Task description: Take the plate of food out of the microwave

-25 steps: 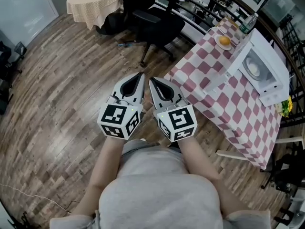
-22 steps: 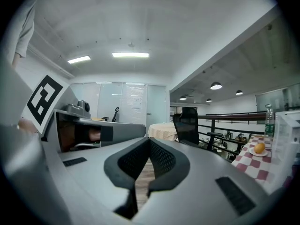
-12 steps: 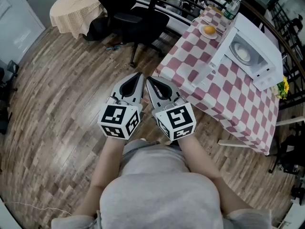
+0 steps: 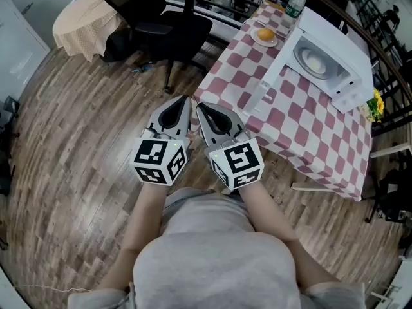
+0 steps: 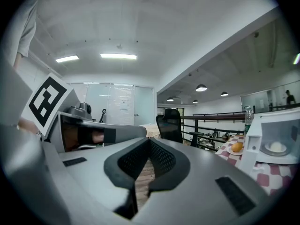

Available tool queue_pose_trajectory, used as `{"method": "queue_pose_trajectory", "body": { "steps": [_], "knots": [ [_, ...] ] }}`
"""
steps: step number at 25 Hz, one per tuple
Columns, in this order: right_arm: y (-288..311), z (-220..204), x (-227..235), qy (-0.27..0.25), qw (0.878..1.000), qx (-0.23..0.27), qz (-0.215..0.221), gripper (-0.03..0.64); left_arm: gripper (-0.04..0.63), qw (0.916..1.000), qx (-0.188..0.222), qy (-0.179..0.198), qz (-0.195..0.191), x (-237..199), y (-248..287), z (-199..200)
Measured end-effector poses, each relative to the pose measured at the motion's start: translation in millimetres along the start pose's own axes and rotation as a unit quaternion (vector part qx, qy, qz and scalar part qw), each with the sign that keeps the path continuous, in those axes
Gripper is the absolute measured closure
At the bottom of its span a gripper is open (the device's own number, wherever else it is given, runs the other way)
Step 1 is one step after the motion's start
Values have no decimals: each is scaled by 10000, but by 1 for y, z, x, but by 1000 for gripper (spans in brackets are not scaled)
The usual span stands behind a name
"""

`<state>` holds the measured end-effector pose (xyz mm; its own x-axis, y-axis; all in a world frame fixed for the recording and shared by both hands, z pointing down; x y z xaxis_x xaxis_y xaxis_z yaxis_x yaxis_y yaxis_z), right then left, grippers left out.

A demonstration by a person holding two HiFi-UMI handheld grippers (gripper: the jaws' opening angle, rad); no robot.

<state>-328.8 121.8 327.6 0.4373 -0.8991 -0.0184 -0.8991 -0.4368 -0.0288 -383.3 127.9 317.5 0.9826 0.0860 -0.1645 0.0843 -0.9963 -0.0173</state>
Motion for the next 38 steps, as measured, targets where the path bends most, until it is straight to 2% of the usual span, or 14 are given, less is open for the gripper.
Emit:
{"method": "queue_pose_trajectory", "body": {
  "steps": [11,22,31,38],
  "knots": [
    [-32,5,53,11,9994,52,-335,592,592,9994,-48,-2,-346,57,41,-8],
    [-78,1,118,85,9955,16,-942,592,592,9965,-206,-107,-804,119,84,-28],
    [-114,-4,174,234,9891,107,-1452,592,592,9928,-357,-13,-1142,168,121,-41],
    [-145,-2,217,82,9853,89,-1706,592,592,9900,-438,87,-1342,211,152,-52]
  ]
}}
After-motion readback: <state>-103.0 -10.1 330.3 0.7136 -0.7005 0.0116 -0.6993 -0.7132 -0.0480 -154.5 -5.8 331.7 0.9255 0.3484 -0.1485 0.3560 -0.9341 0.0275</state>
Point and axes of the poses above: the fingertips, and each gripper's own axes: y forward along the fingers, x to its right, z out of its top, the point moved 2 cm from there along -y, backward along the fingers, and after that the axes turned 6 degrees about x, right-handed, at the moved point
